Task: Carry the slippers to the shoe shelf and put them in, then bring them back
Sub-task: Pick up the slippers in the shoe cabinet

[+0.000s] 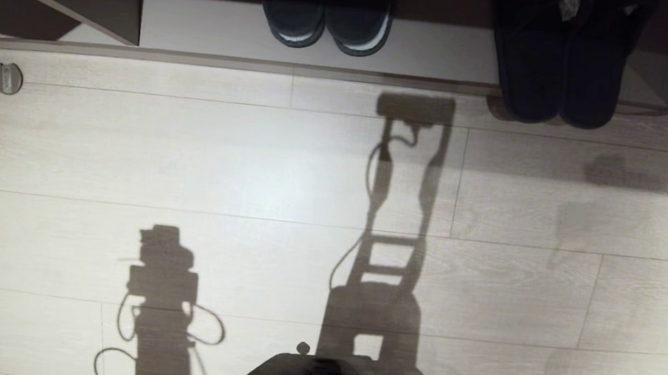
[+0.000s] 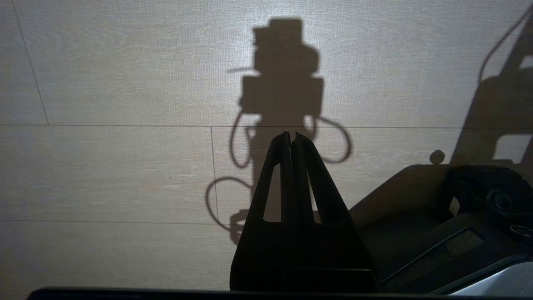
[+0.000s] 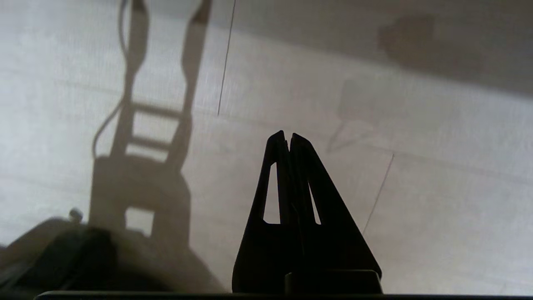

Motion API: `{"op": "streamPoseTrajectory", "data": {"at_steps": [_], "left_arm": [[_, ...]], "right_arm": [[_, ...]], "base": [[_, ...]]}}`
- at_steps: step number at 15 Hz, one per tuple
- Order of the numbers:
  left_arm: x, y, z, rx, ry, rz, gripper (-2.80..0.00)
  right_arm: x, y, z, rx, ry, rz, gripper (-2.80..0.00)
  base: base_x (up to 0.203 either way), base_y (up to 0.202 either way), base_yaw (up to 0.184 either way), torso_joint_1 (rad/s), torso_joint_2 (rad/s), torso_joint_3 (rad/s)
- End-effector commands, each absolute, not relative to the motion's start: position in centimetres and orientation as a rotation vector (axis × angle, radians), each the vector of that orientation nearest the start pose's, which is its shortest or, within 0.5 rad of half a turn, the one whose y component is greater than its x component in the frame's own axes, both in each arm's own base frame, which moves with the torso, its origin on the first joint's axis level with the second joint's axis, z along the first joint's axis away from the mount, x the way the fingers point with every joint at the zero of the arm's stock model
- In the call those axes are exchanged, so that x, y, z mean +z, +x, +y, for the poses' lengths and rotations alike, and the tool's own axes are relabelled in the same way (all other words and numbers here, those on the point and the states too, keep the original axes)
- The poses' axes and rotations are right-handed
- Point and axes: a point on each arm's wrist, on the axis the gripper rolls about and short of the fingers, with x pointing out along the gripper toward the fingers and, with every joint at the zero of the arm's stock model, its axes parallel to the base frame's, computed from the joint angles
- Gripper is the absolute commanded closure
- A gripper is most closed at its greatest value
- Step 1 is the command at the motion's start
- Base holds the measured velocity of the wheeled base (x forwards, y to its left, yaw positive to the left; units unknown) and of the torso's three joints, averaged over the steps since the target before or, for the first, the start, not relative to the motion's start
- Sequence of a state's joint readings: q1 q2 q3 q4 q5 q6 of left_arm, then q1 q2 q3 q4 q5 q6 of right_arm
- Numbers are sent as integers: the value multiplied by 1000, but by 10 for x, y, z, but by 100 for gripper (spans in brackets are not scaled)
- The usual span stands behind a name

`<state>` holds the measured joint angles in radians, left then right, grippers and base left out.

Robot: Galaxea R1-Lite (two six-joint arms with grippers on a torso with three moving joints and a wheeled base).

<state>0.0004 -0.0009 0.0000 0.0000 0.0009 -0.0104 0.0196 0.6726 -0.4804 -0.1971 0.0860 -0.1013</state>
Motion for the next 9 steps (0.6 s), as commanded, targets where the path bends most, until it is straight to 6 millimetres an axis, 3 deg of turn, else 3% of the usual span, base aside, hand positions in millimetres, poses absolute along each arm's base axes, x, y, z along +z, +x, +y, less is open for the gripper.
{"op": "streamPoseTrajectory", "data": {"at_steps": [1,3,6,9], "left_arm": [[75,-23,0,2,-11,0,0],[75,-23,0,2,-11,-2,0],[75,-23,0,3,-11,0,0],[75,-23,0,2,-9,0,0]], "right_arm": [[237,115,5,114,-106,54,0],[258,150,6,120,-121,-25,0],[284,180,8,144,-149,-150,0],[280,211,9,148,-160,-154,0]], "base": [[0,0,0,0,0,0],[0,0,0,0,0,0],[0,0,0,0,0,0],[0,0,0,0,0,0]]}}
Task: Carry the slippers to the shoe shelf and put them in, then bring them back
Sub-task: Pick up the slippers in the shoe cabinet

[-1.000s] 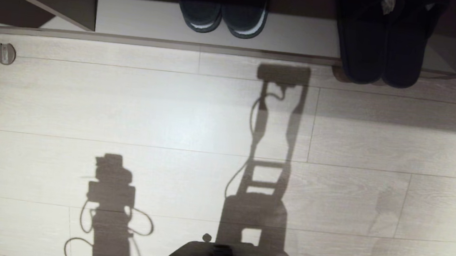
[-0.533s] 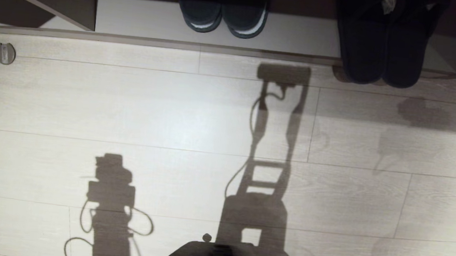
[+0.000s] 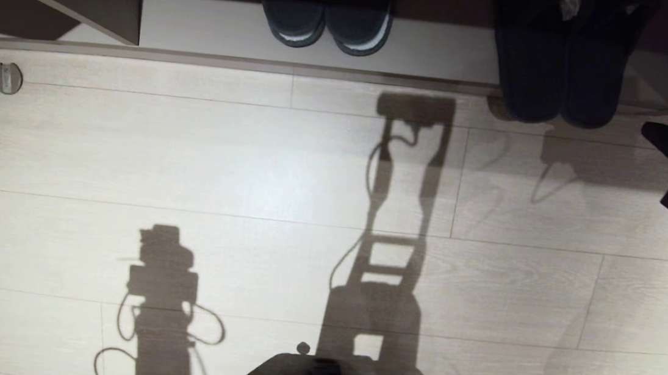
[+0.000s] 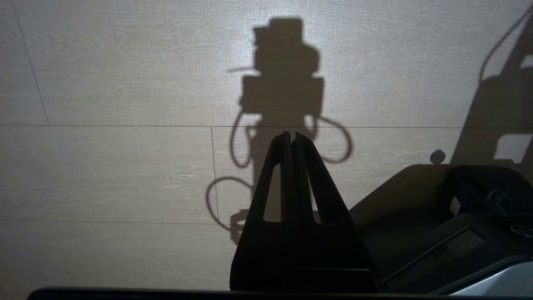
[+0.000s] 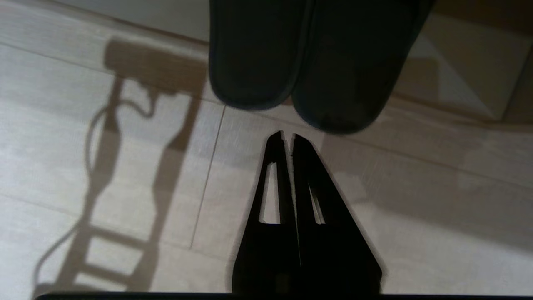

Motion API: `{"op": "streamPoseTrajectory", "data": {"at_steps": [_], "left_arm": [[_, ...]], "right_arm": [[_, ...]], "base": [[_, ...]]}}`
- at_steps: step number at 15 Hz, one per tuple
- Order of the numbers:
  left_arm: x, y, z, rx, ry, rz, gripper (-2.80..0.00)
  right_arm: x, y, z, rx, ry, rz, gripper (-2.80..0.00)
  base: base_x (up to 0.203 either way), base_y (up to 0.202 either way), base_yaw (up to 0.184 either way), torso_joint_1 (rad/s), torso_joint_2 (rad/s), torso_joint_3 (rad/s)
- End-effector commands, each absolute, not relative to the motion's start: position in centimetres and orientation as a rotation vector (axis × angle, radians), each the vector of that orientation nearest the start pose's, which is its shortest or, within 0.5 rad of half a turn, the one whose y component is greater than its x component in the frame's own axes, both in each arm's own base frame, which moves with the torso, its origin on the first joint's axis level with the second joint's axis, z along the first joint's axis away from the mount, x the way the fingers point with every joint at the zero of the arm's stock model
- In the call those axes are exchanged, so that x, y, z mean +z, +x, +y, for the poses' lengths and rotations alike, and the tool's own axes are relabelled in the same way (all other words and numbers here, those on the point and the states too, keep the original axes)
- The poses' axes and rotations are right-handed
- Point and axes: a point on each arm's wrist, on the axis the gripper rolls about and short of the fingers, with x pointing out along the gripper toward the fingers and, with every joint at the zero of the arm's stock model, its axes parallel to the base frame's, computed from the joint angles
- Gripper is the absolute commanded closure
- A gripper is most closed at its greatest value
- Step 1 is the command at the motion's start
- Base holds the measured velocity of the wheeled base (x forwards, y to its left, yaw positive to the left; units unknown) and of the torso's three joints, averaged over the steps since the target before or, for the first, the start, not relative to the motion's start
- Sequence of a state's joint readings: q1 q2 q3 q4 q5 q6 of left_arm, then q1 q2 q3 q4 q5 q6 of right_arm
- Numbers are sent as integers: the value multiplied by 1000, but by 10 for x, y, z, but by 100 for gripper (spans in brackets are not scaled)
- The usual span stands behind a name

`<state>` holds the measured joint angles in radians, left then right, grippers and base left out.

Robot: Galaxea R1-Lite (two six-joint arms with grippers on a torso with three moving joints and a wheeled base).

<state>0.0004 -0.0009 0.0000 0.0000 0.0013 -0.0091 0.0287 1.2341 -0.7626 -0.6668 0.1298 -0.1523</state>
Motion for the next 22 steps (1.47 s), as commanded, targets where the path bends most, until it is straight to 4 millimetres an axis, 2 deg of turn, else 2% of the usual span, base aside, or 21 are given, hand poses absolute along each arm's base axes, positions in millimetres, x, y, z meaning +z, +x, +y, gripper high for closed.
{"op": "streamPoseTrajectory", "data": {"at_steps": [1,4,8,11,22], "left_arm": [[75,-23,0,2,-9,0,0],[75,-23,0,3,-9,0,0],[75,-23,0,2,-9,0,0],[75,-23,0,3,-9,0,0],[75,-23,0,2,-9,0,0]], "right_arm": [[278,222,9,148,-161,-172,-280],[272,255,11,142,-166,-243,-280],[293,276,11,132,-173,-352,-280],[306,303,12,117,-176,-438,-280],[316,364,30,87,-123,-684,-280]], "base": [[0,0,0,0,0,0],[0,0,0,0,0,0],[0,0,0,0,0,0],[0,0,0,0,0,0],[0,0,0,0,0,0]]}}
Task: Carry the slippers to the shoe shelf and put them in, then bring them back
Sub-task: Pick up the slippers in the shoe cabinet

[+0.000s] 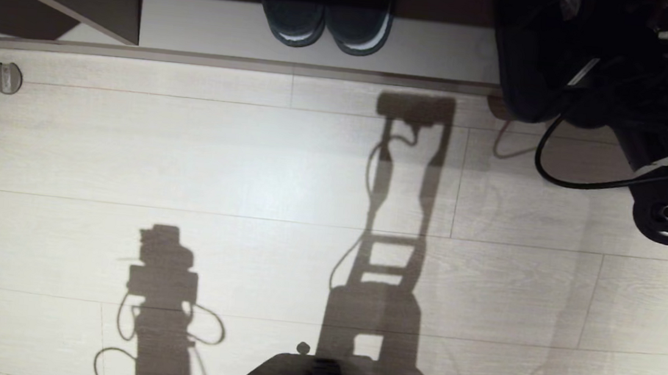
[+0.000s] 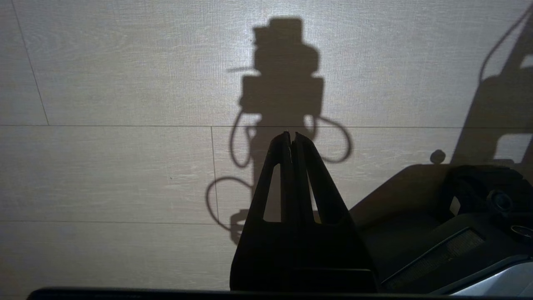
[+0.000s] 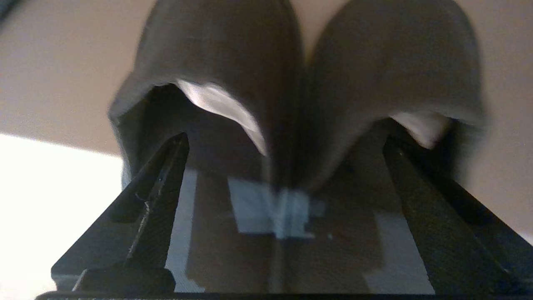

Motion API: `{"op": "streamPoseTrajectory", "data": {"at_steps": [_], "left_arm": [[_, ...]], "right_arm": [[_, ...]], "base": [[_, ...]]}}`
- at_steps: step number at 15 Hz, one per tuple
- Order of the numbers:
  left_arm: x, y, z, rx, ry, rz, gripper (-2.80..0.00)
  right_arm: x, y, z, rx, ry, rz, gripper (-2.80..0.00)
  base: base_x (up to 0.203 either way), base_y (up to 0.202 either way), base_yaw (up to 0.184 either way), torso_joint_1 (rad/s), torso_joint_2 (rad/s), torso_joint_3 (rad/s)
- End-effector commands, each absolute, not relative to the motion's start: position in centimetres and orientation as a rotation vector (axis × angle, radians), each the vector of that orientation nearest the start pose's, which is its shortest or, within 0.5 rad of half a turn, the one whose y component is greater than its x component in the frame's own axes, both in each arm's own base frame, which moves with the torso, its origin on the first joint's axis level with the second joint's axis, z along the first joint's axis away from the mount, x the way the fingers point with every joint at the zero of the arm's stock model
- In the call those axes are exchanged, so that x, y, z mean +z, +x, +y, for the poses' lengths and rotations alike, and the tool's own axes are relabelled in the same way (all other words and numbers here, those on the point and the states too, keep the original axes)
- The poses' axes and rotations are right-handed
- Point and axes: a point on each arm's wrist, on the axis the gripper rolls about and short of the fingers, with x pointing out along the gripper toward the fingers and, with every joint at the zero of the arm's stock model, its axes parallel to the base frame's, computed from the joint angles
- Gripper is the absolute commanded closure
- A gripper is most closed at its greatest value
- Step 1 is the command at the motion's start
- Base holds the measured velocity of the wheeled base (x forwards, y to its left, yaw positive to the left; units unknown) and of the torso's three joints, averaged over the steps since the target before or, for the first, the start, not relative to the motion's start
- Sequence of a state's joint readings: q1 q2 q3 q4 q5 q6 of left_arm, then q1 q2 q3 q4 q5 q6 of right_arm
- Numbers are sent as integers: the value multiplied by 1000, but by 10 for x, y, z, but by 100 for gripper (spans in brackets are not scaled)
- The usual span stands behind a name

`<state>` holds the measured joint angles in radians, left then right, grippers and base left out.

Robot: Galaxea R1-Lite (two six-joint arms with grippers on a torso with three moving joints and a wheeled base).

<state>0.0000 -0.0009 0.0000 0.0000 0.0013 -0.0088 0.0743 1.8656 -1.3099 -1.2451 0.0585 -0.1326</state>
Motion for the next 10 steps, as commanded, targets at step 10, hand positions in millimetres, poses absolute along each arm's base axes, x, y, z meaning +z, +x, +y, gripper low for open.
{"op": "streamPoseTrajectory", "data": {"at_steps": [10], "left_arm": [[75,-23,0,2,-9,0,0]], "right_arm": [[325,392,40,85,-94,-806,-280]], "base": [[0,0,0,0,0,0]]}}
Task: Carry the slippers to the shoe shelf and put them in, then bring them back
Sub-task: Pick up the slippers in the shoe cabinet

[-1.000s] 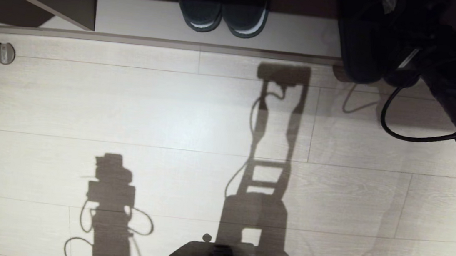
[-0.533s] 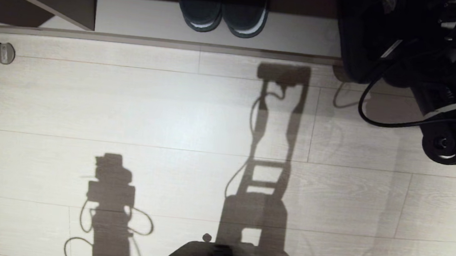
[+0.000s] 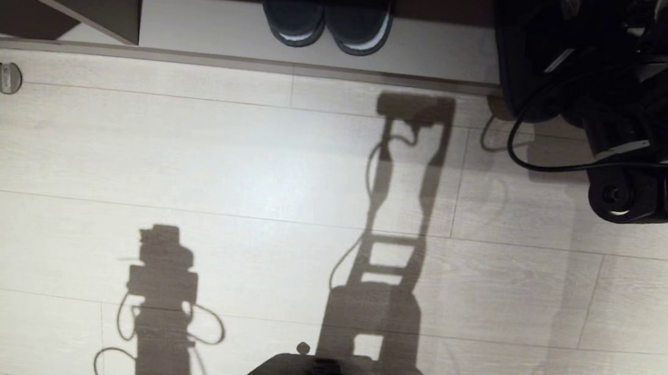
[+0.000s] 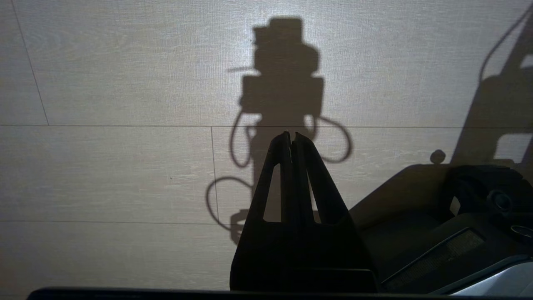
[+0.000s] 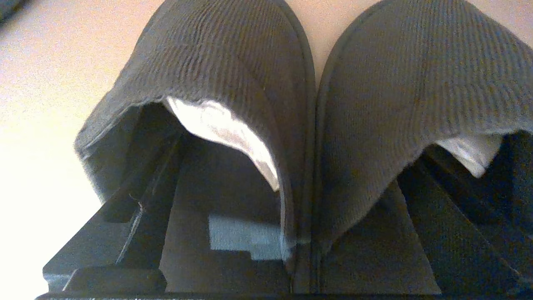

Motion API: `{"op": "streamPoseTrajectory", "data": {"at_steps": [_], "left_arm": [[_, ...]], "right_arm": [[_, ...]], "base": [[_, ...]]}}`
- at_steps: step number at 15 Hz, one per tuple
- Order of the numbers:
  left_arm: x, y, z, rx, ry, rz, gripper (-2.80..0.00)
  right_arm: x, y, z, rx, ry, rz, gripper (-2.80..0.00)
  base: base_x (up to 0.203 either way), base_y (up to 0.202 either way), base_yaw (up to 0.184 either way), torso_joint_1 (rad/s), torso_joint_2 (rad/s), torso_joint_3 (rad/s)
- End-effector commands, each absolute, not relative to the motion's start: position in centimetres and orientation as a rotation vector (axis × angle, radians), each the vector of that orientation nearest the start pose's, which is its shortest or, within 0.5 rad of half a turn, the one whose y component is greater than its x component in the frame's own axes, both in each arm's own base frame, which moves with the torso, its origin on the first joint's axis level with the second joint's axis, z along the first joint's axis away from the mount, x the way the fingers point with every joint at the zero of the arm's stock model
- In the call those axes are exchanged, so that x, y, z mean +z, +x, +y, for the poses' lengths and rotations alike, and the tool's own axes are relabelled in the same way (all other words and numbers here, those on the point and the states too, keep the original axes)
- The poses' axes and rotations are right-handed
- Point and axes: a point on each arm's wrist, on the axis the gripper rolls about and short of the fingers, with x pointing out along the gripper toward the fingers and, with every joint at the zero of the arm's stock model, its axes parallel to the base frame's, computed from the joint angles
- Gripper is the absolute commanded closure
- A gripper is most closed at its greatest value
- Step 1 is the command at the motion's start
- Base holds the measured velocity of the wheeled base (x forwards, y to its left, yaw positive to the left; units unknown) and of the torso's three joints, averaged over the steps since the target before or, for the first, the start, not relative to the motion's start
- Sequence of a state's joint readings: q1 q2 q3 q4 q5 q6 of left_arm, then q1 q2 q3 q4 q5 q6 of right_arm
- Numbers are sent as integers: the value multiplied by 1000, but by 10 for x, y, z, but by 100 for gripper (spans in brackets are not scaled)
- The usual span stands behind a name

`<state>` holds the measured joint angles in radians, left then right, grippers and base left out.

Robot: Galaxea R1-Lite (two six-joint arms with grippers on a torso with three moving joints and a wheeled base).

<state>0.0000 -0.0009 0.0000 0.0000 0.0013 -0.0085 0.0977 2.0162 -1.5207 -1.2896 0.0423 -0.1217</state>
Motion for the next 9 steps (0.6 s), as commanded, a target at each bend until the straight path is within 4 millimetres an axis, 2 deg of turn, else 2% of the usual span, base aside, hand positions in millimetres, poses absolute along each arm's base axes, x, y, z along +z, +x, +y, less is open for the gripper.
{"op": "streamPoseTrajectory", "data": {"at_steps": [1,2,9], "left_arm": [[75,-23,0,2,-9,-1,0],[75,-23,0,2,-9,-1,0],[75,-23,0,2,-11,-2,0]], "right_arm": [[326,393,40,85,-94,-814,-280],[327,395,40,86,-93,-820,0],[334,394,40,82,-92,-837,0]], "base": [[0,0,0,0,0,0],[0,0,0,0,0,0],[0,0,0,0,0,0]]}}
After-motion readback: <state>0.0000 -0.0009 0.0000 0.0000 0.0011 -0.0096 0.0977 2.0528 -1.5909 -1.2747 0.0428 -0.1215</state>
